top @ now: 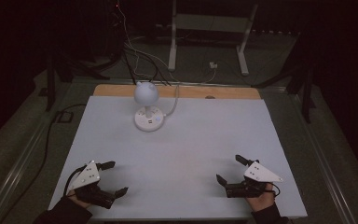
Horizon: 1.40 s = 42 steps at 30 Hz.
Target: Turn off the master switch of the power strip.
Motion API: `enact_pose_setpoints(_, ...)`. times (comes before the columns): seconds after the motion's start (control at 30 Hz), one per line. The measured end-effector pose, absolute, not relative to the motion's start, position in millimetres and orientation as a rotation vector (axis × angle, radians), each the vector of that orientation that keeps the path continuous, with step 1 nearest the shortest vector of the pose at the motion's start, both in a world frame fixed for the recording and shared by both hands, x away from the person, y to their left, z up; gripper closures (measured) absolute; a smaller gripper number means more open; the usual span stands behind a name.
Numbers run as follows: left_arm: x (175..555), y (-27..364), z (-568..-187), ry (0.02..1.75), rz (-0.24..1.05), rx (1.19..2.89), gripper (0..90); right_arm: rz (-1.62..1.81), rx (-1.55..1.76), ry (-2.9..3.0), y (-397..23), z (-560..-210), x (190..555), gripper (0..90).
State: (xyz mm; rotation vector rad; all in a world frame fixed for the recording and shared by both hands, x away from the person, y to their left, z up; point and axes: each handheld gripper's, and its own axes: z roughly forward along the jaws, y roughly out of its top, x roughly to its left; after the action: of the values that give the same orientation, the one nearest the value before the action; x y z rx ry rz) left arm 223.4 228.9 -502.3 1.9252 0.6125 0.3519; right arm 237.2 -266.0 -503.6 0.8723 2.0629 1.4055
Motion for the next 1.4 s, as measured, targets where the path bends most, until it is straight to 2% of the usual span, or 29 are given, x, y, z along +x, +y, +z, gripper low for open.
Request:
enact_pose_setpoints(0.9,220.4,222.4,-496.7,0.564,0.355,1.957,0.4,1.4,0.887,2.044,-264.2,-501.6,236.0,0.0)
enact_pose_setpoints(1.4,224.3,209.4,-482.4,0.521,0.294,1.945,0.4,1.416,0.889,2.031,-261.7,-499.8,235.0,0.0)
